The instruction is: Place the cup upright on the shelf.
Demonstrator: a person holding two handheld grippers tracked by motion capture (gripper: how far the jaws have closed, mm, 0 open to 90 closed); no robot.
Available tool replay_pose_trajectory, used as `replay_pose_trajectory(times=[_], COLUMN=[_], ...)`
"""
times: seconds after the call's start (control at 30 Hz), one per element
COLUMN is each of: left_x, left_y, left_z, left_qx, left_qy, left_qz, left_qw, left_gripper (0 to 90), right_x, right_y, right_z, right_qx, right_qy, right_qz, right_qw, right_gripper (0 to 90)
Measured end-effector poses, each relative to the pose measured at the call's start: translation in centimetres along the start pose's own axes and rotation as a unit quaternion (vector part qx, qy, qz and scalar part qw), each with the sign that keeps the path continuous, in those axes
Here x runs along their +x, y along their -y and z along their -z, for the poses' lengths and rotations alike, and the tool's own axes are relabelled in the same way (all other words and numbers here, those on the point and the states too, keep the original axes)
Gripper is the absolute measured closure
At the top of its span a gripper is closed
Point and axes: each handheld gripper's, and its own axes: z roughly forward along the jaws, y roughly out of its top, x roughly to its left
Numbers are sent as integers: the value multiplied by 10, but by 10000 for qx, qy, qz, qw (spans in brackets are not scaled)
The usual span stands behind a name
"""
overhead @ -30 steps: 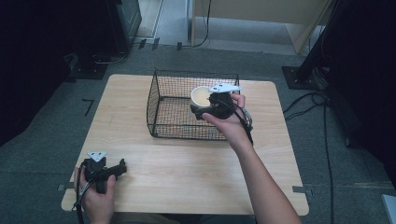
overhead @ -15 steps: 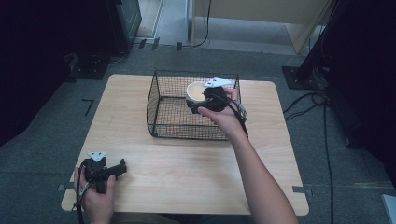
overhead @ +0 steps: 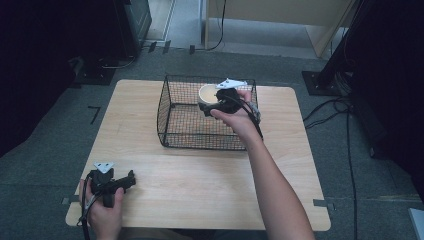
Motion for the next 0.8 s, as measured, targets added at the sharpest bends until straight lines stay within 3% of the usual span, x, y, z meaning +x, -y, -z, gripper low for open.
replay_pose_trajectory(times=[0.47, 0.8], left_x=[0, 0], left_y=[0, 0], left_z=[0, 0], left_qx=[-4, 3], left_qy=[6, 7], left_qz=[-13, -21], left_qw=[10000, 10000], left_gripper=[0, 0], right_x=[-13, -18], right_y=[14, 27], right_z=[-27, -46], right_qx=[-47, 241], right_qy=[-70, -10], right_qz=[-72, 45], right_qw=[9999, 9997], right_gripper=[83, 83])
